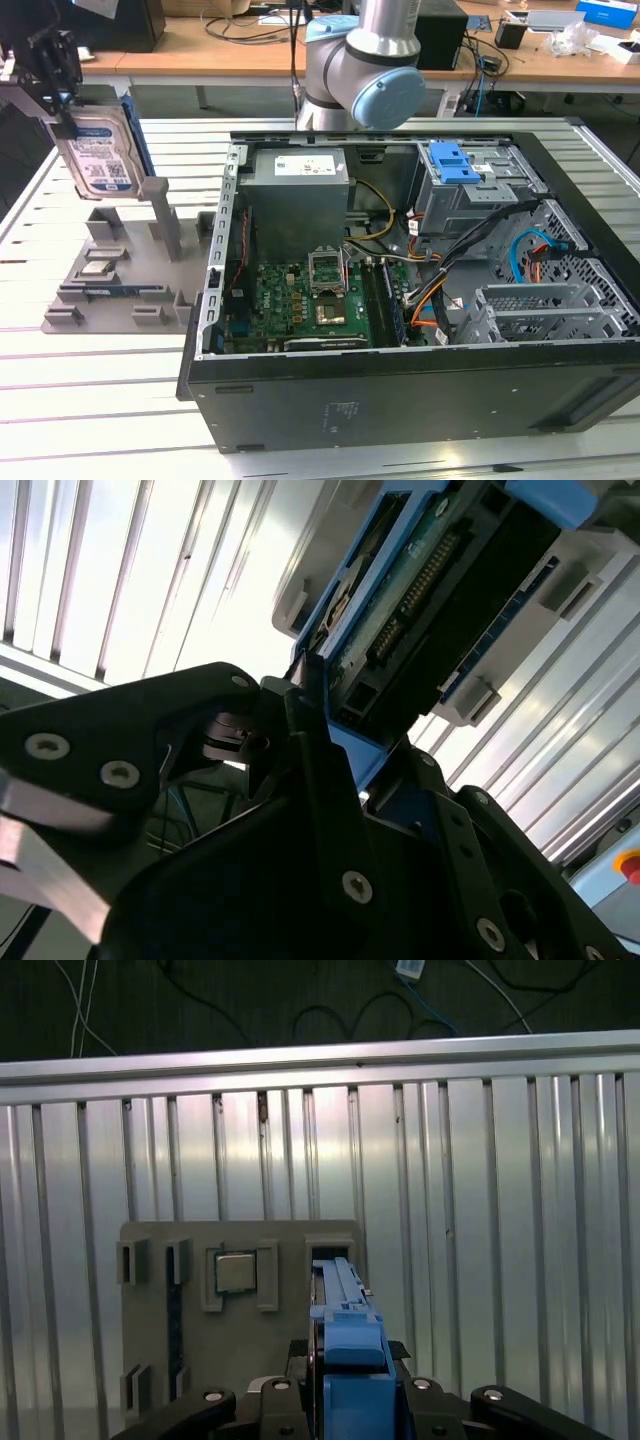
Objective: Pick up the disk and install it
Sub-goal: 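Pick up the disk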
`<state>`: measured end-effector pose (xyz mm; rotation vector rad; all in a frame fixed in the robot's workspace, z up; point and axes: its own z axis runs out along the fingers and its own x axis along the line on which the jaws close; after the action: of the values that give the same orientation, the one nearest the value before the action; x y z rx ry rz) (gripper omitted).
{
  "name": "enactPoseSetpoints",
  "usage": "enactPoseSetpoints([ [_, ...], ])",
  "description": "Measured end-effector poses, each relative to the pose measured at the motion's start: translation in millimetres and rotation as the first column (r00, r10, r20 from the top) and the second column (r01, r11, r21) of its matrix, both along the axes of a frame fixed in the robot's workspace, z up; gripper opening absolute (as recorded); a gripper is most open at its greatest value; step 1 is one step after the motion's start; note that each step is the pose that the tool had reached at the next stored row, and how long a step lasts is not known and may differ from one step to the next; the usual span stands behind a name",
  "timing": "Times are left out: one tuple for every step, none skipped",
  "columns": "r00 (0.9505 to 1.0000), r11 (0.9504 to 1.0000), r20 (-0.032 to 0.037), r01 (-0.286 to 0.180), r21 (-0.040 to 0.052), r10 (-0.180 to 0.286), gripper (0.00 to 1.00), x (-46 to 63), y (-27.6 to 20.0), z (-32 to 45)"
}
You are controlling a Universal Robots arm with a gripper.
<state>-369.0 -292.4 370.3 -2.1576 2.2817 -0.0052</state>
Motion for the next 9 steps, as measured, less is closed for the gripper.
enactPoseSetpoints([
  [1.0000,1.0000,-0.0001,0.000,0.0000,0.000,0.37,0.0,0.0,4.4],
  [1.0000,1.0000,0.0000,0.000,0.0000,0.000,0.37,0.0,0.0,9.0],
  [1.0000,1.0000,0.0000,0.000,0.0000,0.000,0.37,0.0,0.0,10.9],
  [1.0000,1.0000,0.0000,0.000,0.0000,0.000,0.37,0.0,0.0,12.4],
  [1.0000,1.0000,0.0000,0.000,0.0000,0.000,0.37,0.0,0.0,14.7],
  [1.0000,1.0000,0.0000,0.000,0.0000,0.000,0.37,0.0,0.0,16.0],
  [1.0000,1.0000,-0.0001,0.000,0.0000,0.000,0.37,0.0,0.0,23.7],
  [1.0000,1.0000,-0.0001,0.000,-0.0001,0.000,0.37,0.0,0.0,31.5],
  [1.0000,1.0000,-0.0001,0.000,0.0000,0.000,0.37,0.0,0.0,43.0],
])
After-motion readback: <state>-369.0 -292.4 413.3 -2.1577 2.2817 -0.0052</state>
